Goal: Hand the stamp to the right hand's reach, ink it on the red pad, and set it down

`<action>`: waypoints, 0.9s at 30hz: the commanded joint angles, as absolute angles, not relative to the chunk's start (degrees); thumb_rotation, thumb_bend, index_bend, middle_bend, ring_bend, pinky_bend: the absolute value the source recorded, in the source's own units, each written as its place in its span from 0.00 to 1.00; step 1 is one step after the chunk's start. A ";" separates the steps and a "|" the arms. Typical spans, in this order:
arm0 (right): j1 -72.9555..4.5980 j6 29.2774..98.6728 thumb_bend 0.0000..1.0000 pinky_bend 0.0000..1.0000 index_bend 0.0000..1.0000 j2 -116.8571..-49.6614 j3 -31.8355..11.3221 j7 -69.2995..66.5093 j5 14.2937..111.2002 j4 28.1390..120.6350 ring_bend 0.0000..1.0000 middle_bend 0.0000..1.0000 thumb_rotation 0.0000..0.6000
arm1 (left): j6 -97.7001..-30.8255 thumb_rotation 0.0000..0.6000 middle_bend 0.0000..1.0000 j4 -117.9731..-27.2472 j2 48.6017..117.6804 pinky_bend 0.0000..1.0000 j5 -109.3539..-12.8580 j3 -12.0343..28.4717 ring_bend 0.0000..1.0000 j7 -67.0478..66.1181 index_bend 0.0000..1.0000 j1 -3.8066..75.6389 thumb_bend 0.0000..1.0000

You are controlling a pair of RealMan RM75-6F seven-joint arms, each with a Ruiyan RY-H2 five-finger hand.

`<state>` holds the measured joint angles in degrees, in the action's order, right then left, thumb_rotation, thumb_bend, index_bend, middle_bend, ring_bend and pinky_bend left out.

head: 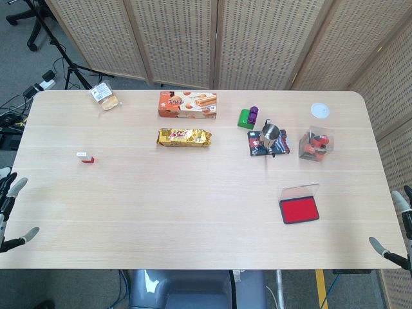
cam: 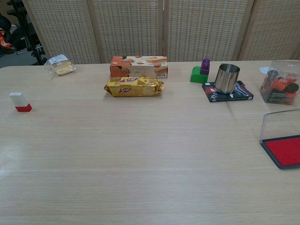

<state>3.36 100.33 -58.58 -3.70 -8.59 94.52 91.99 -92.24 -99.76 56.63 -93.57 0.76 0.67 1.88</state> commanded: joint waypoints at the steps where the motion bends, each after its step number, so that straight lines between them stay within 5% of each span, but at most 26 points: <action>1: 3.36 100.33 0.00 0.00 0.00 -58.53 -3.72 -8.70 94.47 91.99 0.00 0.00 1.00 | -92.17 1.00 0.00 -99.73 56.65 0.00 -93.62 0.73 0.00 0.58 0.00 1.90 0.08; 14: 3.41 100.40 0.00 0.00 0.00 -58.40 -3.71 -9.33 94.50 91.87 0.00 0.00 1.00 | -91.10 1.00 0.01 -99.39 56.40 0.00 -94.54 0.21 0.01 0.33 0.00 2.38 0.10; 17: 3.33 100.15 0.00 0.00 0.00 -58.35 -3.75 -9.32 94.31 91.96 0.00 0.00 1.00 | -89.37 1.00 0.41 -99.61 55.96 0.25 -93.68 0.28 0.36 0.55 0.00 3.12 0.10; 18: 3.32 100.12 0.00 0.00 0.00 -58.33 -3.75 -9.32 94.29 91.98 0.00 0.00 1.00 | -88.93 1.00 0.59 -99.54 56.08 0.42 -93.38 0.41 0.57 0.69 0.00 3.37 0.10; 21: 3.30 100.00 0.00 0.00 0.00 -58.31 -3.78 -9.37 94.15 91.98 0.00 0.00 1.00 | -85.70 1.00 0.82 -99.32 56.41 0.80 -91.98 0.44 0.88 2.92 0.00 4.79 0.07; 23: 3.31 99.98 0.00 0.00 0.00 -58.29 -3.76 -9.44 94.11 91.99 0.00 0.00 1.00 | -84.08 1.00 0.89 -98.63 56.81 0.91 -91.44 0.69 0.95 4.67 0.00 5.78 0.06; 27: 3.29 99.85 0.00 0.00 0.00 -58.23 -3.73 -9.65 94.08 92.02 0.00 0.00 1.00 | -81.59 1.00 0.95 -96.12 57.96 0.95 -91.12 1.77 1.00 9.79 0.00 8.18 0.05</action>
<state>3.29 99.86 -58.23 -3.73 -9.64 94.09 92.01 -83.04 -97.46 57.24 -91.55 1.10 7.48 6.79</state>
